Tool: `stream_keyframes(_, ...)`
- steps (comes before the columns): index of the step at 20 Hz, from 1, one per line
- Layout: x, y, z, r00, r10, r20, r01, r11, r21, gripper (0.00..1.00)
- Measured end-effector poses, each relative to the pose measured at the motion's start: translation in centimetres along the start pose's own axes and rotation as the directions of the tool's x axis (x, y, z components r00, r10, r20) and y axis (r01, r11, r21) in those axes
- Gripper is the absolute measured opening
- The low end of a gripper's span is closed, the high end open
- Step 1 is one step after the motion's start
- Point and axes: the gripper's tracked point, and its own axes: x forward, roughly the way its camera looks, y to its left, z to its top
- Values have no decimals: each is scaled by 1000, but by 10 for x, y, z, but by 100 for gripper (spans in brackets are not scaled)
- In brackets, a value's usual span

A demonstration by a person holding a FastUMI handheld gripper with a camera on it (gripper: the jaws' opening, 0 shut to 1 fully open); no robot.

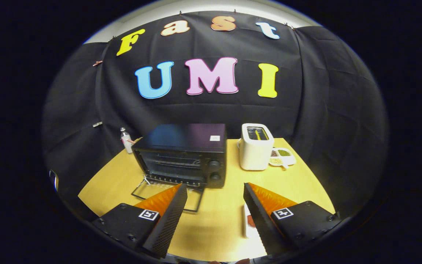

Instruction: Open the toaster oven, put the food inside, and close the toaster oven door.

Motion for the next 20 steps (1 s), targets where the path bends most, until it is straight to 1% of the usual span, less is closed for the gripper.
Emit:
stream_keyframes(3,0,-43,-5,999,15,-40,-13,999,45,98)
stream_keyframes(4,0,-54,-12,997,33,-68,-28,998,62,99)
stream_keyframes(6,4,-83,-21,992,44,-116,-32,995,99,99)
stream_keyframes(8,14,-108,-42,981,58,-186,-35,992,124,99)
stream_keyframes(10,27,-127,-69,954,95,-283,-52,986,156,98)
stream_keyframes(12,38,-140,-98,916,136,-377,-52,973,225,98)
stream_keyframes(14,54,-148,-115,893,174,-415,-45,953,301,88)
stream_keyframes(16,66,-156,-132,869,197,-454,-40,942,332,87)
stream_keyframes(17,71,-157,-142,856,210,-472,-41,939,342,82)
stream_keyframes(20,74,-146,-151,818,304,-488,-79,900,429,61)
